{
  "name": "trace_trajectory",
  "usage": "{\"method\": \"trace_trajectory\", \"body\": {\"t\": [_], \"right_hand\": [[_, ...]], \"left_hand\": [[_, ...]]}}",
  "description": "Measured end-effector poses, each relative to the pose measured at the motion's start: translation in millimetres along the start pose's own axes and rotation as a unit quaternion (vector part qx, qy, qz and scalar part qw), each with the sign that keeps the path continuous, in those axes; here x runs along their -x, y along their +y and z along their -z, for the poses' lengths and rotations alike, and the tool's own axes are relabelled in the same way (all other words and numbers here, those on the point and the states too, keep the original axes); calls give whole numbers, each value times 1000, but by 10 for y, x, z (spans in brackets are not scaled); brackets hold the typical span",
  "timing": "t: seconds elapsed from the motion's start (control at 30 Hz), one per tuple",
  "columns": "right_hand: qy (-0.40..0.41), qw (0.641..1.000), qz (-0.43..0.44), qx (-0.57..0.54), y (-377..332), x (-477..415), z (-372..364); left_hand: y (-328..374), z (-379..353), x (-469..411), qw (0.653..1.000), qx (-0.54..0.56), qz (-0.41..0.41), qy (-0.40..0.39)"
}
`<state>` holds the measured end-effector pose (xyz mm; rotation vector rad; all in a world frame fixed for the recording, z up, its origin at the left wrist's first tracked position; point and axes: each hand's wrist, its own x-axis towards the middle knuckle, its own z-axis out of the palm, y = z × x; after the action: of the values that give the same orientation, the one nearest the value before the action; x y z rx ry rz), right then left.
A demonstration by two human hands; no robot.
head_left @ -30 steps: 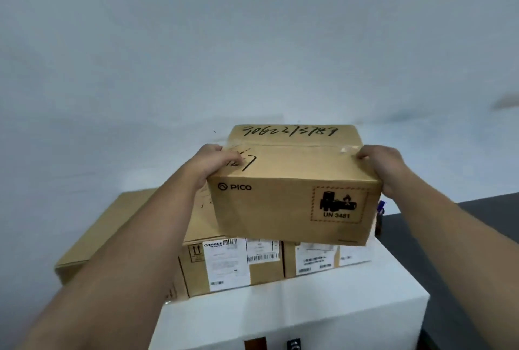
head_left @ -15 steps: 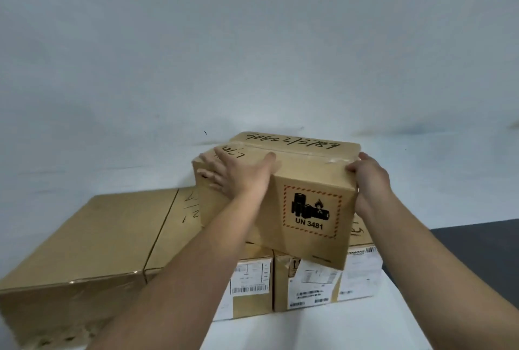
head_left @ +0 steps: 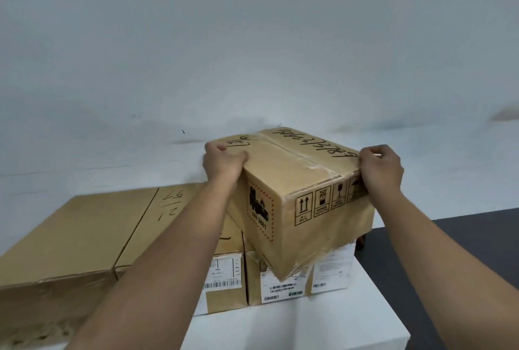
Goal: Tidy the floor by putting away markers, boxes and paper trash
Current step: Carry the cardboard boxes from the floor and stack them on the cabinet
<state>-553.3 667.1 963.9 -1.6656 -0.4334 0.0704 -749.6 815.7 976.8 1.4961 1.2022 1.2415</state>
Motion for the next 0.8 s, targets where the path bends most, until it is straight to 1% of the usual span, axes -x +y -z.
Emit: {"method": "trace_trajectory", "body": {"t": [0.03, 0.1, 0.13, 0.17, 0.23, 0.27, 0.33, 0.4, 0.43, 0.5, 0.7, 0.77, 0.8], "right_hand": [[27, 1000, 5, 0, 42, 24, 1], [77, 997, 18, 18, 81, 85, -13], [101, 994, 26, 30, 92, 107, -17], [120, 991, 28, 40, 103, 126, -23], [143, 988, 28, 60, 110, 149, -48], [145, 987, 29, 69, 106, 159, -68], [137, 985, 44, 90, 98, 182, -131], [121, 982, 77, 119, 119, 177, -213], [113, 981, 95, 122, 134, 164, -249], [103, 983, 113, 103, 154, 113, -284], [82, 988, 109, 72, 185, 21, -258], [61, 989, 112, 75, 197, 11, -228], [37, 990, 115, 74, 189, -7, -198]], "left_hand": [[15, -53, 115, 997, 51, 41, -28], [23, -145, 355, 975, 147, 122, -112], [27, -159, 471, 964, 169, 143, -145], [31, -162, 554, 959, 172, 147, -172], [18, -150, 607, 963, 137, 123, -195], [13, -143, 597, 969, 117, 110, -187], [15, -144, 535, 984, 79, 84, -137], [28, -139, 465, 995, 22, 50, -88], [46, -140, 431, 996, -4, 35, -81], [89, -171, 366, 995, -40, 19, -92], [85, -204, 319, 990, -77, 7, -114], [94, -183, 308, 988, -89, -1, -126], [101, -180, 294, 986, -97, -10, -133]]}}
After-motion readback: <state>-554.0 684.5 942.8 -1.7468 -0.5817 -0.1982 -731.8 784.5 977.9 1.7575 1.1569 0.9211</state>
